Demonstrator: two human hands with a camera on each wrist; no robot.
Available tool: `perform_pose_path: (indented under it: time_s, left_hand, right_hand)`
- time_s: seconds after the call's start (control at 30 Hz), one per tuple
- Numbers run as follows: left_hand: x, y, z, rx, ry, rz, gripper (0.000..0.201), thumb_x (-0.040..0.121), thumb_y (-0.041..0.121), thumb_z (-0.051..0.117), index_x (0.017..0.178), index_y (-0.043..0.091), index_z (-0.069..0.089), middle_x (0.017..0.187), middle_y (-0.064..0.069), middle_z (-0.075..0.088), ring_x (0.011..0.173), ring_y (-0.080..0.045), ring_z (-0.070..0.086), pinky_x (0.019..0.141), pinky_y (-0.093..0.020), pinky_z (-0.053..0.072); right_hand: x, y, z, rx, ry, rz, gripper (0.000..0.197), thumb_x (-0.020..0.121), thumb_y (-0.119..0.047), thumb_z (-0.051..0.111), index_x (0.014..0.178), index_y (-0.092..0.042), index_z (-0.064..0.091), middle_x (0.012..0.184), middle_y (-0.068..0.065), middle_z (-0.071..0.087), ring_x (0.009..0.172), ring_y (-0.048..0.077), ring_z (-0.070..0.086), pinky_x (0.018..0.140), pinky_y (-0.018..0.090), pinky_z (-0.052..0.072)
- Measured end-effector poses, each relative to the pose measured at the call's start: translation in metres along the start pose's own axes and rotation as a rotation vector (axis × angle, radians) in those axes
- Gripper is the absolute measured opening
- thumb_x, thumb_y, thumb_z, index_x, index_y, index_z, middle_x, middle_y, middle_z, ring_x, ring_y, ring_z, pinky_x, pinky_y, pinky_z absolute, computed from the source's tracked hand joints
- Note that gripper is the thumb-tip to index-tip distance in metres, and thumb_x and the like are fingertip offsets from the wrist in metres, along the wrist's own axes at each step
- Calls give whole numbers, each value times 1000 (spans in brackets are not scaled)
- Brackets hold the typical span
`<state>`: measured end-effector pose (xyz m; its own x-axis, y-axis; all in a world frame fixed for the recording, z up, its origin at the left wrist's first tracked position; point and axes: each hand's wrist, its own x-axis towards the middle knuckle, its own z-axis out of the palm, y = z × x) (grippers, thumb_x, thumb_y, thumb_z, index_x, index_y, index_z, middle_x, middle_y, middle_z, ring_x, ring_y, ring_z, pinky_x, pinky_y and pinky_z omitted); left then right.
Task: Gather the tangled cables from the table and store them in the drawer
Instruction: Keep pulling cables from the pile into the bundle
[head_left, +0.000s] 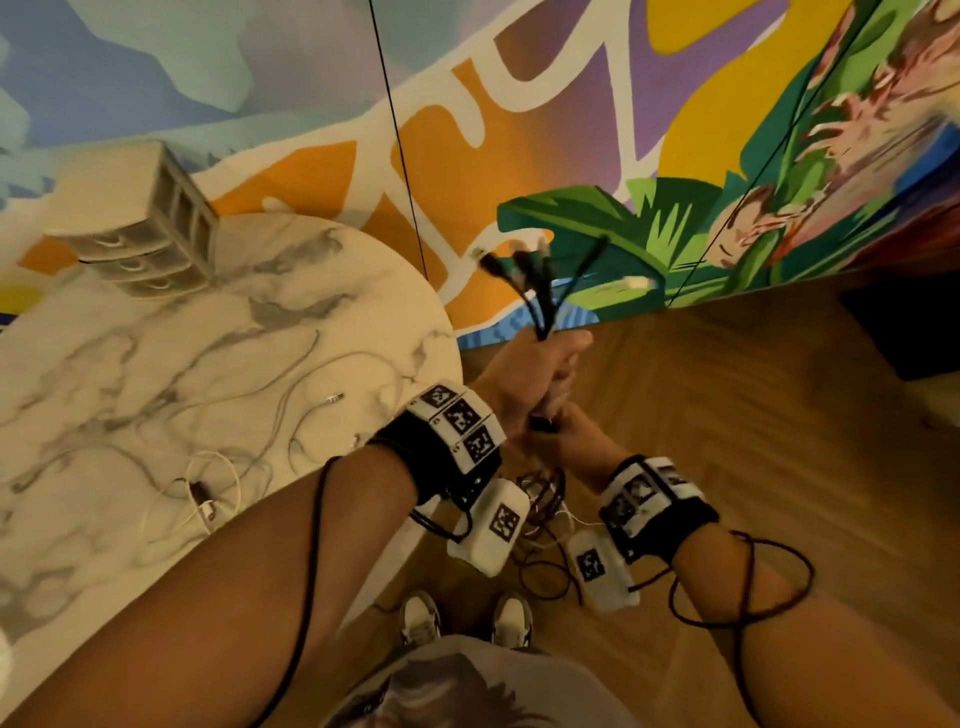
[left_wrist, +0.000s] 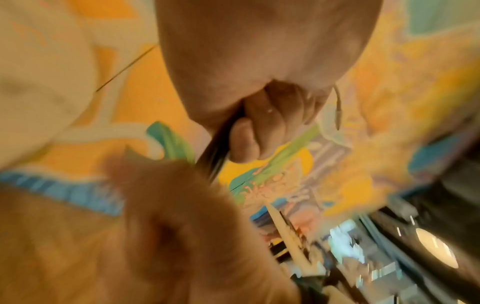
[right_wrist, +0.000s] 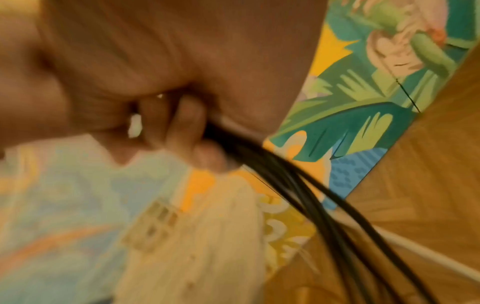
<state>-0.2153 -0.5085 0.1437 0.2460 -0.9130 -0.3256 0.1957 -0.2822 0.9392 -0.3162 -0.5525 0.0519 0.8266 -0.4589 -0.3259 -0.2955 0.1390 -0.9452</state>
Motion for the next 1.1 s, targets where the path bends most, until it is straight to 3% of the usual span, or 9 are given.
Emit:
perform_pose_path:
  time_s: [0.13, 0.23, 0.4, 0.6, 0.67, 0.73, 0.87, 0.97, 1.1]
  left_hand:
    - [-6, 31, -5, 668, 52, 110, 48, 96, 30, 51, 52, 14, 37, 45, 1, 31, 39, -12, 26, 44, -26, 22]
    - [-11, 56, -22, 879, 111, 162, 38, 95, 31, 52, 66, 6, 54, 51, -1, 37, 44, -15, 32, 47, -30, 26]
    - [-17, 97, -56, 1241, 302, 382, 31, 93, 33, 47, 75, 13, 63, 52, 0, 45, 48, -20, 43, 45, -29, 27]
    - [-20, 101, -60, 1589, 330, 505, 34, 96, 40, 39, 104, 21, 66, 62, 0, 43, 59, -23, 41, 53, -31, 27]
    - [-18, 100, -59, 1628, 321, 546, 36, 97, 42, 37, 102, 21, 65, 64, -1, 44, 60, -22, 41, 55, -32, 29]
    - [-18, 100, -62, 1609, 356, 628, 36, 97, 40, 39, 95, 18, 67, 61, -3, 45, 55, -23, 40, 50, -29, 26]
    - [-21, 103, -65, 1524, 385, 760, 28, 94, 33, 48, 93, 16, 70, 53, -1, 41, 47, -22, 34, 48, -28, 24]
    - [-20, 101, -61, 1467, 386, 857, 26, 90, 33, 53, 78, 18, 69, 50, 6, 33, 44, -19, 27, 47, -20, 12]
    - [-18, 101, -54, 1449, 384, 875, 46, 90, 42, 34, 67, 16, 64, 48, 4, 34, 41, -20, 29, 47, -18, 8]
  right_hand:
    - [10, 46, -3, -267, 223, 206, 41, 86, -13, 59, 51, -15, 38, 49, 1, 38, 45, 15, 32, 54, 31, 28]
    - [3, 76, -20, -359, 326, 407, 43, 90, -17, 57, 51, -18, 38, 47, -1, 34, 41, 13, 27, 49, 27, 24]
    - [-24, 112, -48, -485, 390, 650, 36, 95, -17, 53, 60, -12, 48, 56, 5, 45, 48, 17, 40, 47, 26, 31]
    - [-21, 124, -64, -439, 446, 706, 27, 94, -19, 52, 69, -9, 56, 58, 7, 51, 51, 20, 45, 48, 26, 32]
    - [-11, 122, -63, -389, 508, 679, 28, 95, -23, 52, 79, -2, 62, 58, 8, 50, 51, 22, 43, 49, 26, 30]
    - [-11, 126, -62, -341, 547, 668, 23, 94, -24, 54, 82, -7, 65, 58, 8, 53, 54, 24, 48, 50, 26, 34]
    - [-23, 133, -61, -435, 450, 795, 38, 93, -36, 55, 64, -13, 56, 58, 5, 53, 52, 20, 48, 52, 27, 37]
    - [-18, 125, -63, -339, 584, 754, 43, 92, -41, 56, 81, 0, 63, 59, 8, 52, 52, 23, 46, 49, 28, 34]
    - [-10, 119, -61, -341, 733, 631, 27, 93, -31, 57, 101, -8, 69, 66, 8, 56, 56, 25, 51, 48, 27, 37]
